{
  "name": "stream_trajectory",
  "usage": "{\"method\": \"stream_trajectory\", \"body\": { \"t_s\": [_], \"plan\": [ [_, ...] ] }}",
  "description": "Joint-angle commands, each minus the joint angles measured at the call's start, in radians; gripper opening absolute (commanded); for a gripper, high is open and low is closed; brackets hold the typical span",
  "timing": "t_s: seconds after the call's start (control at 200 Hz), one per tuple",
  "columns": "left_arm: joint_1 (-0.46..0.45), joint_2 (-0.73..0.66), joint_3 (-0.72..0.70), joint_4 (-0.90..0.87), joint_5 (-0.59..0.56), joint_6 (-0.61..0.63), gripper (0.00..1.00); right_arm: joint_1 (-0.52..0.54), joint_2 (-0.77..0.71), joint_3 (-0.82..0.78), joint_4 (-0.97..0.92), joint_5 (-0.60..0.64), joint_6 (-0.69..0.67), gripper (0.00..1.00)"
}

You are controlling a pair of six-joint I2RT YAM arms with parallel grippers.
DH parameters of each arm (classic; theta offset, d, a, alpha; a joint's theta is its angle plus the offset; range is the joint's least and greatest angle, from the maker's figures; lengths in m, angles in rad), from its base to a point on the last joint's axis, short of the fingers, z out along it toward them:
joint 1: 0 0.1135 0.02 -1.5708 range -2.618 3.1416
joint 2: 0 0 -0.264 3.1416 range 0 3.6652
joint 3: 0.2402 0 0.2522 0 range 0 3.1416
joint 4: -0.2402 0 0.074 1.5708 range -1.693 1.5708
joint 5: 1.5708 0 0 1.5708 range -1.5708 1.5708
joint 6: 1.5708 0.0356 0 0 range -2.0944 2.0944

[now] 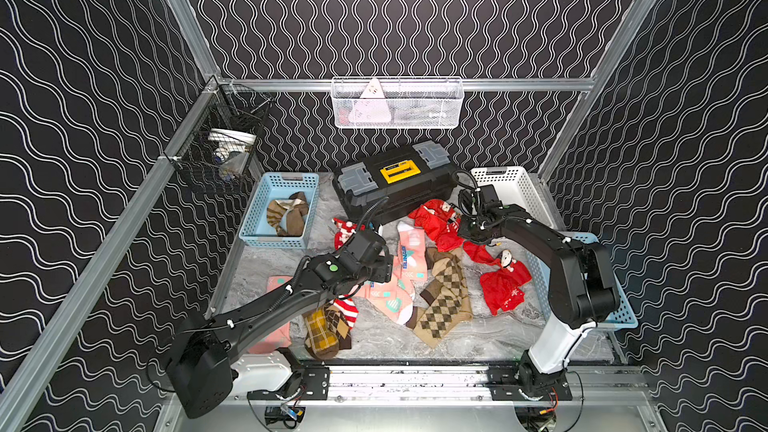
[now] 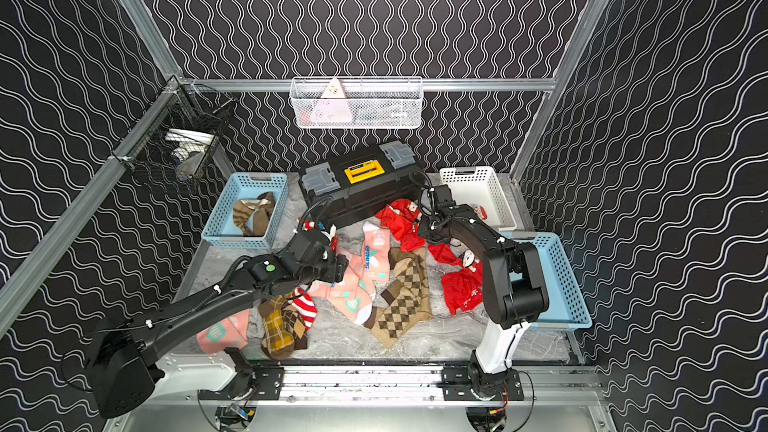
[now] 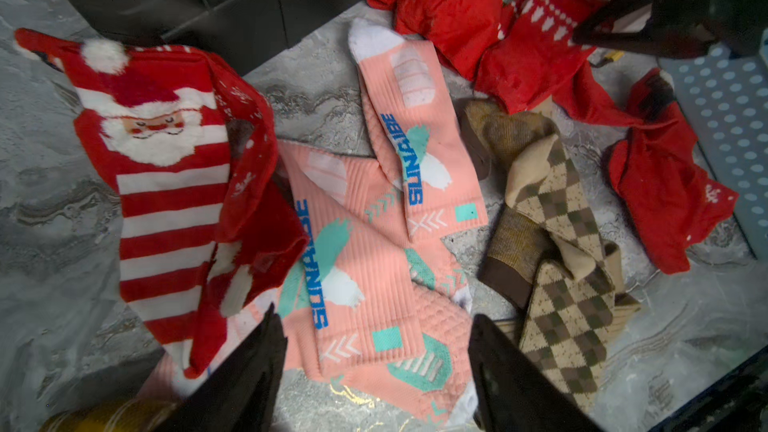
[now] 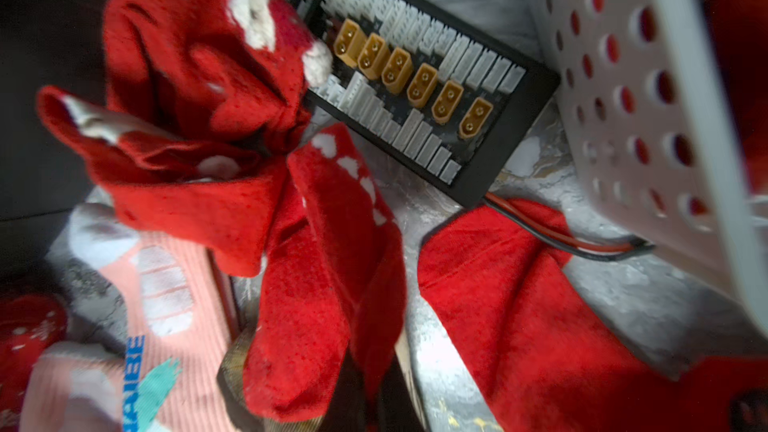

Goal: Sort the socks into the basket by color
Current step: Pick up the sock at the center of the board.

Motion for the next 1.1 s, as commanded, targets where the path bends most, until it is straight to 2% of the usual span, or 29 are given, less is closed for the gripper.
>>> {"method": "stream_trajectory", "body": {
  "t_s": [0.0, 0.34, 0.981, 1.096],
  "plan": [
    [-0.032, 0.014, 0.011, 0.01, -0.051, -0.012, 0.75, 0.002, -0.04, -0.006, -0.033, 0.017, -0.008, 0.0],
    [-0.069, 0.037, 0.007, 0.042, -0.053, -0.011, 0.75, 0.006, -0.15, -0.046, -0.054, -0.018, -0.005, 0.0],
    [-0.102, 0.017, -0.017, 0.075, -0.072, 0.008, 0.75, 0.024, -0.175, -0.214, -0.023, -0.091, 0.027, 0.0],
    [-0.102, 0.023, -0.016, 0.076, -0.072, 0.009, 0.75, 0.024, -0.165, -0.216, -0.016, -0.092, 0.03, 0.08]
  ]
}}
